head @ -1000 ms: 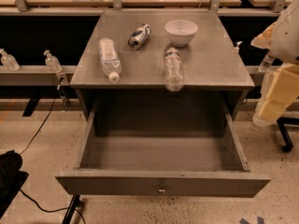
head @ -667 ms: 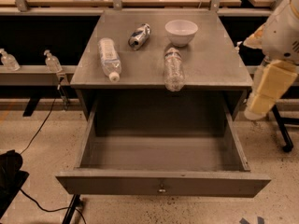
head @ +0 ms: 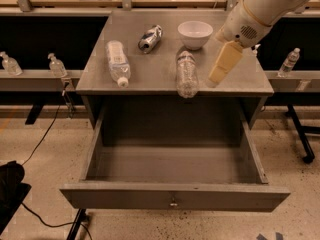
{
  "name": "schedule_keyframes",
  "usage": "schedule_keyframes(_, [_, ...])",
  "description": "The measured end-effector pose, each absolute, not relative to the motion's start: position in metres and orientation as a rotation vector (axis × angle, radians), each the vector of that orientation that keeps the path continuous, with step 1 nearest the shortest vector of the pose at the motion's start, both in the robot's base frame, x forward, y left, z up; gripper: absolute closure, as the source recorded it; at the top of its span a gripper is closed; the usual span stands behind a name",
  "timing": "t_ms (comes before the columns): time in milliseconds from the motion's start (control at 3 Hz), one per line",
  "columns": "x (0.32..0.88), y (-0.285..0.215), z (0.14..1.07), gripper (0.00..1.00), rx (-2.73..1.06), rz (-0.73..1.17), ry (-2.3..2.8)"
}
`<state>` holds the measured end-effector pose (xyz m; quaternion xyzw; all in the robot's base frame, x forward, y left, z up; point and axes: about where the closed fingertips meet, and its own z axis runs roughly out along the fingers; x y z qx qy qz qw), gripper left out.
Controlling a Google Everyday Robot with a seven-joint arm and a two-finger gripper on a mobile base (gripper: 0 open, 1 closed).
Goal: Place water bottle into top drawer
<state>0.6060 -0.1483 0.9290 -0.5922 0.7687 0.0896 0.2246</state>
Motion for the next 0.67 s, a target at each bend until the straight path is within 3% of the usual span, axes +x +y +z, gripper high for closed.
schedule_keyframes(667, [0.681,-0.133,0.877,0.00,-1.272,0.202,2.429])
